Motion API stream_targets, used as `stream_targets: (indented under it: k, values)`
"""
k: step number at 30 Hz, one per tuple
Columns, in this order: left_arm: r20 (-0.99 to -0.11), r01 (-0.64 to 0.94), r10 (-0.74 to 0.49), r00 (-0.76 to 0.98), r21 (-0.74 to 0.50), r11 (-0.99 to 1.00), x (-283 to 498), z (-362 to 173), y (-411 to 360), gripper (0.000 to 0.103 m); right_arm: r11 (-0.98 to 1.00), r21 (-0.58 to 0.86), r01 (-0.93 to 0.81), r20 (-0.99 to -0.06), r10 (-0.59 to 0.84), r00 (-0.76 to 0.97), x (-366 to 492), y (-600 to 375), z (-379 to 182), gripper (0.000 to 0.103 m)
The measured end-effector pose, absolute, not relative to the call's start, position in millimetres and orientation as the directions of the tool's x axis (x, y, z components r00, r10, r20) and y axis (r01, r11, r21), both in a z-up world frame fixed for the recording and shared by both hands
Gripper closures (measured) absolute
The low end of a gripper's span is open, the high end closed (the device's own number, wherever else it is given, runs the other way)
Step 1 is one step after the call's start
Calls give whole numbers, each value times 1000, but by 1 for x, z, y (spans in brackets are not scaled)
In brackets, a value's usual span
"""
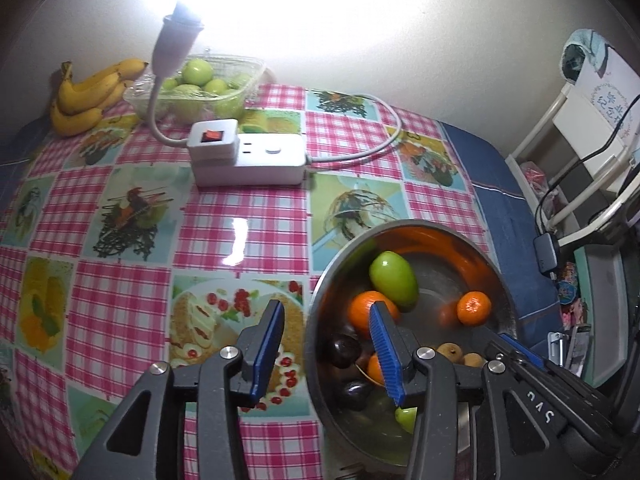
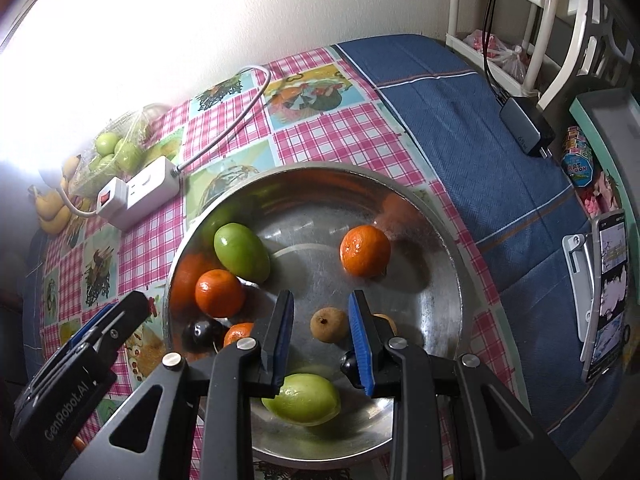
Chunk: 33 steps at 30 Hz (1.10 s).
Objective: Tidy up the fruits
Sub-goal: 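Open the right tool to drop the kiwi while the left tool releases the mandarin, then move both open tools back away from the filled bowl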
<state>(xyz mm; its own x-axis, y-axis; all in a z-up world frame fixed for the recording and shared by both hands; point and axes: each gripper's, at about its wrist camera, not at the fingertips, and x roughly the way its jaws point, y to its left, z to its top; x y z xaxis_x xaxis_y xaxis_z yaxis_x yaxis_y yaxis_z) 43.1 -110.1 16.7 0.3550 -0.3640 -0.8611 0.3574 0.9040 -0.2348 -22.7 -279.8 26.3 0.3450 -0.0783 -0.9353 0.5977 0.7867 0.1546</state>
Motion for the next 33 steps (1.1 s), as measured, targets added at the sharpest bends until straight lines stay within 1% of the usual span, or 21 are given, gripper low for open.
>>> stream_targets:
  k: [6, 11, 12, 13, 15, 17, 20, 22, 25, 30, 32, 33]
  values:
    - [-881, 319, -303, 364, -187, 929, 48, 11, -102, 54, 790, 149, 594, -939, -76, 337, -22, -279, 24, 74]
    - [-896, 293, -264, 356, -162, 942, 51, 6, -97, 48, 793, 142, 592, -942, -76, 327, -21, -278, 22, 74]
    - [-900, 286, -254, 354, -155, 946, 51, 4, -95, 47, 793, 141, 593, -943, -74, 323, -21, -278, 21, 70]
    - [-902, 282, -249, 353, -152, 947, 52, 4, -95, 46, 793, 140, 593, -945, -72, 320, -21, -278, 20, 59]
    - [-909, 271, -227, 350, -133, 953, 53, 1, -93, 43, 794, 137, 592, -947, -72, 315, -20, -277, 17, 48]
    - [-914, 262, -204, 349, -114, 958, 55, -2, -91, 38, 799, 128, 587, -948, -75, 308, -19, -276, 16, 48]
    - [-922, 243, -183, 341, -101, 965, 57, -7, -87, 34, 808, 117, 578, -951, -77, 300, -18, -275, 14, 46]
    - [-924, 234, -173, 341, -95, 968, 58, -8, -85, 32, 814, 109, 571, -952, -81, 297, -17, -274, 13, 33]
    - [-925, 221, -154, 348, -79, 972, 60, -9, -81, 25, 821, 102, 561, -950, -86, 299, -15, -273, 13, 29]
    - [-924, 205, -141, 355, -70, 976, 62, -10, -76, 22, 827, 95, 555, -951, -89, 297, -13, -273, 11, 28]
    - [-925, 202, -133, 357, -63, 977, 63, -11, -75, 19, 827, 96, 554, -951, -88, 296, -13, -273, 11, 27]
    - [-925, 200, -130, 357, -60, 978, 63, -11, -75, 19, 827, 96, 555, -951, -89, 296, -13, -273, 11, 24]
